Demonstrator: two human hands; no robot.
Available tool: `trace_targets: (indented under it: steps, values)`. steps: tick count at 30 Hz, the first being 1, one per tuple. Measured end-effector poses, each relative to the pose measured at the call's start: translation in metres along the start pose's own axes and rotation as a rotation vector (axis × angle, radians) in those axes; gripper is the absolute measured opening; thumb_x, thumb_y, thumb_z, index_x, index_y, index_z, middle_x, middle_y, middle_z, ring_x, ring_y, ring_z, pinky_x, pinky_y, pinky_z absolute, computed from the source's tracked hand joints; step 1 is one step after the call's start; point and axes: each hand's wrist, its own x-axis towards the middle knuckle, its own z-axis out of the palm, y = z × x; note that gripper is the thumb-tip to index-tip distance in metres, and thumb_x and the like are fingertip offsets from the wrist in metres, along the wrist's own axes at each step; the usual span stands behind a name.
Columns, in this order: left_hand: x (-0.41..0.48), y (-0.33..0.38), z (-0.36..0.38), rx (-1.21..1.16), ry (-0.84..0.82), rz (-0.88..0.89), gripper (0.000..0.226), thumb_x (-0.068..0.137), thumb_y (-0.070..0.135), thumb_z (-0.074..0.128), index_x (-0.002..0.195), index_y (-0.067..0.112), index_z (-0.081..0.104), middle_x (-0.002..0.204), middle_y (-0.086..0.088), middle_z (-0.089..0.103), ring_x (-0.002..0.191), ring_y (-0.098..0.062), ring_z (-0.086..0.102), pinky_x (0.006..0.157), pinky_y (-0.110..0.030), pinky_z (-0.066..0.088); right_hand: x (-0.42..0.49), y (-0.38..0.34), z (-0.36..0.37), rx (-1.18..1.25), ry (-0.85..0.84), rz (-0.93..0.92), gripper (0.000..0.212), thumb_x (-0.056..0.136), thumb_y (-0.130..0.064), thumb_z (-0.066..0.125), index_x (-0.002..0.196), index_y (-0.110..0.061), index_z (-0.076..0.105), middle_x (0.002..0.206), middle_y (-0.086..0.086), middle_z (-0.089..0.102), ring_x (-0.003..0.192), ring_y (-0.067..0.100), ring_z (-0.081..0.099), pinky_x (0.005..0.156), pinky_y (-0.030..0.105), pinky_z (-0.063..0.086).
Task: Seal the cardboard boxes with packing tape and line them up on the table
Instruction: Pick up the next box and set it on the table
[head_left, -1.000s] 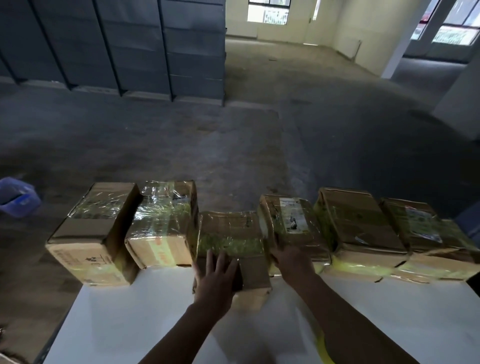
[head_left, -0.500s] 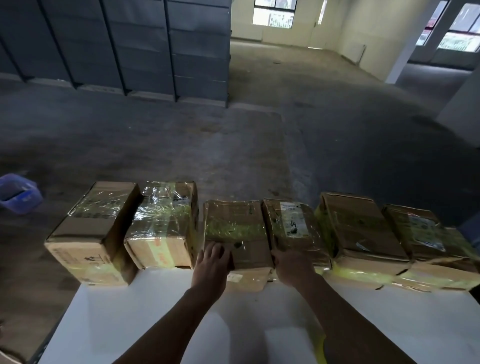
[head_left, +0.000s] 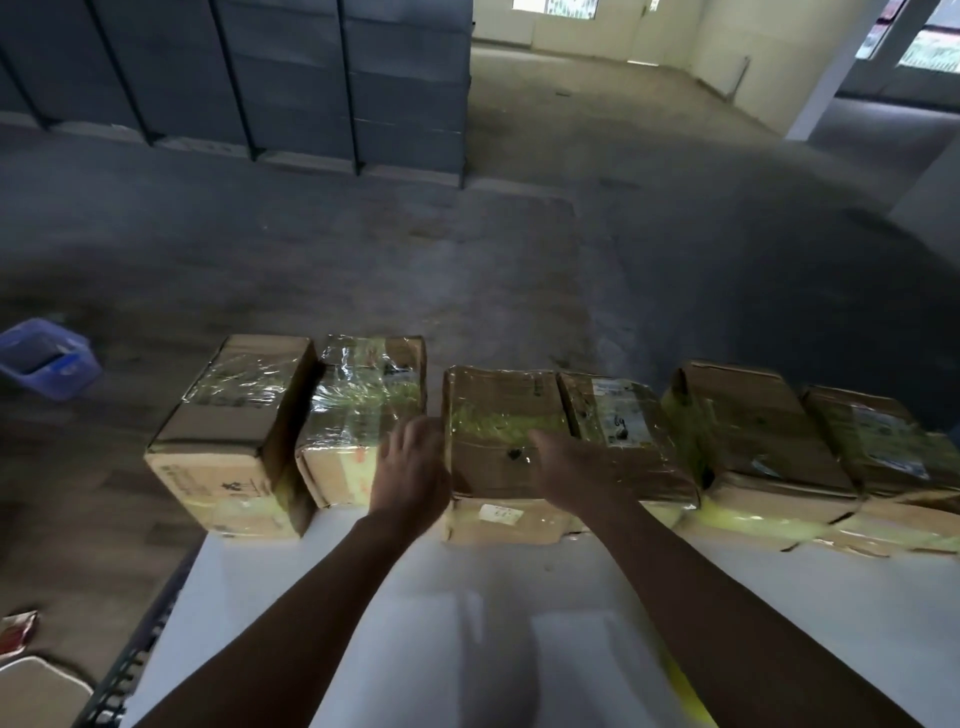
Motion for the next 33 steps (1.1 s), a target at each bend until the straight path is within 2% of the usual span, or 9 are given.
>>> trace_targets:
  steps: [4,8,13,16,19,23,26,29,33]
  values:
    - [0.005,-0.044,-0.024,0.025,-0.037,-0.316,0.043,0.088,0.017,0.054,0.131,0.008,0.050,0.142,-0.024,0.037,0.133,-0.039,0.031,0.109,-0.049,0.032,0.011,-0.048,0.013,0.083,-0.059,-0.077,0.050,0.098,-0.020,0.040,0.147,-0.014,0.034,0.150,0.011,0.039,0.136,0.027,0.038,0.108,0.038,0.034]
    - [0.000,-0.077,-0.038,-0.154,-0.052,-0.560,0.036,0.089,0.015,0.050,0.124,0.005,0.051,0.134,-0.024,0.042,0.124,-0.043,0.041,0.102,-0.052,0.038,0.020,-0.095,0.026,0.290,-0.099,-0.096,0.051,0.095,-0.024,0.045,0.145,-0.019,0.037,0.141,0.009,0.049,0.117,0.022,0.054,0.095,0.038,0.045]
    - [-0.005,-0.090,-0.052,-0.452,-0.126,-0.712,0.034,0.090,0.021,0.051,0.122,0.010,0.048,0.120,-0.017,0.056,0.110,-0.038,0.056,0.096,-0.050,0.045,0.032,-0.138,0.038,0.491,-0.133,0.007,0.065,0.091,-0.029,0.054,0.150,-0.022,0.027,0.141,0.005,0.050,0.117,0.023,0.055,0.092,0.040,0.050]
    - [-0.012,-0.089,-0.055,-0.416,-0.146,-0.710,0.040,0.091,0.023,0.051,0.126,0.006,0.043,0.123,-0.023,0.052,0.113,-0.042,0.052,0.099,-0.051,0.042,0.036,-0.146,0.038,0.545,-0.074,0.127,0.063,0.094,-0.026,0.051,0.150,-0.019,0.024,0.118,0.007,0.060,0.087,0.017,0.062,0.079,0.039,0.054]
    - [-0.027,-0.082,-0.059,-0.277,-0.205,-0.605,0.049,0.096,0.029,0.049,0.134,0.002,0.035,0.125,-0.026,0.049,0.119,-0.040,0.048,0.101,-0.046,0.037,0.031,-0.143,0.036,0.375,-0.114,0.148,0.061,0.096,-0.034,0.047,0.150,-0.017,0.022,0.112,0.007,0.061,0.077,0.018,0.059,0.068,0.035,0.050]
    - [-0.046,-0.093,-0.057,-0.242,-0.305,-0.558,0.055,0.095,0.040,0.045,0.139,0.010,0.031,0.125,-0.016,0.054,0.101,-0.034,0.060,0.079,-0.038,0.045,0.016,-0.137,0.037,0.018,-0.155,0.101,0.057,0.098,-0.044,0.043,0.145,-0.015,0.031,0.103,0.008,0.066,0.071,0.021,0.064,0.056,0.026,0.040]
    - [-0.056,-0.111,-0.054,-0.041,-0.466,-0.447,0.046,0.094,0.046,0.033,0.122,0.012,0.047,0.098,-0.010,0.059,0.073,-0.025,0.054,0.064,-0.032,0.044,0.006,-0.138,0.046,-0.082,-0.234,0.111,0.043,0.099,-0.046,0.039,0.091,-0.008,0.059,0.064,0.004,0.057,0.052,0.016,0.059,0.044,0.022,0.038]
    - [-0.064,-0.120,-0.058,-0.044,-0.557,-0.359,0.051,0.091,0.054,0.024,0.108,0.015,0.054,0.079,-0.005,0.054,0.063,-0.023,0.056,0.055,-0.027,0.041,-0.002,-0.134,0.059,0.015,-0.317,0.159,0.058,0.098,-0.056,0.033,0.083,-0.006,0.059,0.067,0.010,0.063,0.053,0.021,0.060,0.052,0.025,0.044]
    - [-0.071,-0.116,-0.072,-0.378,-0.525,-0.602,0.065,0.090,0.064,0.044,0.094,0.002,0.061,0.085,-0.012,0.068,0.073,-0.027,0.068,0.070,-0.036,0.057,-0.012,-0.123,0.058,0.099,-0.355,0.160,0.057,0.095,-0.058,0.038,0.095,-0.005,0.060,0.081,0.012,0.065,0.060,0.019,0.059,0.058,0.027,0.044]
